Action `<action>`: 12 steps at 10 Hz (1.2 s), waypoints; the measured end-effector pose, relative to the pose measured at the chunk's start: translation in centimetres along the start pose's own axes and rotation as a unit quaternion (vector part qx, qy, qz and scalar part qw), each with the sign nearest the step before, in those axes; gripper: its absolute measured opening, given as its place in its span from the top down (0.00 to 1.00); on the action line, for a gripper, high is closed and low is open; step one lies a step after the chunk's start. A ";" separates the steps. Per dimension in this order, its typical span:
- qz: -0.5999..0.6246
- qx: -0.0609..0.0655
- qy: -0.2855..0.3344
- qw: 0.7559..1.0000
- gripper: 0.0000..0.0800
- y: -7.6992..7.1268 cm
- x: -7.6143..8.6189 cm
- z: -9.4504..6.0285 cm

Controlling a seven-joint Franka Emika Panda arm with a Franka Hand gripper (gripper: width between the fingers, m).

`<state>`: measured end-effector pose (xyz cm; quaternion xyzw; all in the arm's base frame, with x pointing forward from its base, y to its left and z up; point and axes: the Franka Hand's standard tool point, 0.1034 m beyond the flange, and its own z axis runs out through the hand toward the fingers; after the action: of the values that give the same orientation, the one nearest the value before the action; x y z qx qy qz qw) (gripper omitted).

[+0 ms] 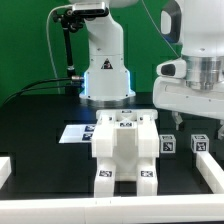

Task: Assemble chair

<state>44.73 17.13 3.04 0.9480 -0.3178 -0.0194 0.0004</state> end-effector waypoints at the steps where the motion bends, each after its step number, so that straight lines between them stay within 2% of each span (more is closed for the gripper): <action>1: 0.000 -0.002 0.000 1.000 0.19 -0.1 0.1 0.4; 3: -0.003 -0.007 0.001 1.000 0.19 -0.2 0.0 1.3; 6: -0.004 -0.008 0.001 1.000 0.22 -0.2 0.0 1.4; 8: -0.004 -0.007 0.001 1.000 0.65 -0.2 0.0 1.4; 12: -0.004 -0.008 0.001 1.000 0.65 -0.2 0.0 1.4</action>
Offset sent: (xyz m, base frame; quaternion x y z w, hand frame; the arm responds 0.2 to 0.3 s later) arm 0.0053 0.0016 -0.0099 -0.0033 0.0126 0.0038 0.9999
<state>44.82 17.30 1.62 0.9493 -0.3135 -0.0211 0.0077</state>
